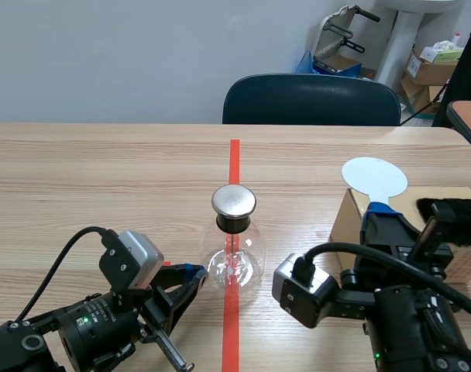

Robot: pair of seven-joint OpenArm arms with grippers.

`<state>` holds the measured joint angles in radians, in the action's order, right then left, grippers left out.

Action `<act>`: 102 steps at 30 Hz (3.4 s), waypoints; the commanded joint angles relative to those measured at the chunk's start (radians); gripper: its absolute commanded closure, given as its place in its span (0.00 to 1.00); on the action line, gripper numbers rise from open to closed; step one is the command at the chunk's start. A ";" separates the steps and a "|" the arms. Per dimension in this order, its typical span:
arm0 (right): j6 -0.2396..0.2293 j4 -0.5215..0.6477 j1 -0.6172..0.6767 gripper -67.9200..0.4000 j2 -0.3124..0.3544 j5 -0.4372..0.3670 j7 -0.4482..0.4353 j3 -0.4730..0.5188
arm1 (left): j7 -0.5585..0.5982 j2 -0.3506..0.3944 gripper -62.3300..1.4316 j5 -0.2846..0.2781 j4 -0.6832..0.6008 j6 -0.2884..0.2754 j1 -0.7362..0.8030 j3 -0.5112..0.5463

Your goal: Do the electroscope experiment

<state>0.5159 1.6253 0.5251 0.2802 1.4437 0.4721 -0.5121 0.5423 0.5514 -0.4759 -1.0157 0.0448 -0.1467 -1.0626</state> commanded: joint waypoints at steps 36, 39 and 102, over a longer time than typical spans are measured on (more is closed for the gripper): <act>0.013 0.017 -0.007 0.98 0.013 0.017 -0.610 0.003 | 0.014 -0.006 0.93 0.001 -0.009 -0.003 0.000 0.005; 0.013 0.017 -0.007 0.98 0.013 0.017 -0.610 0.003 | 0.014 -0.006 0.93 0.001 -0.009 -0.003 0.000 0.005; 0.013 0.017 -0.007 0.98 0.013 0.017 0.023 0.002 | 0.013 -0.006 0.93 0.001 -0.009 -0.003 0.000 0.005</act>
<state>0.5159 1.6253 0.5247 0.2806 1.4590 0.4908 -0.5117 0.5423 0.5514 -0.4759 -1.0157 0.0444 -0.1467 -1.0626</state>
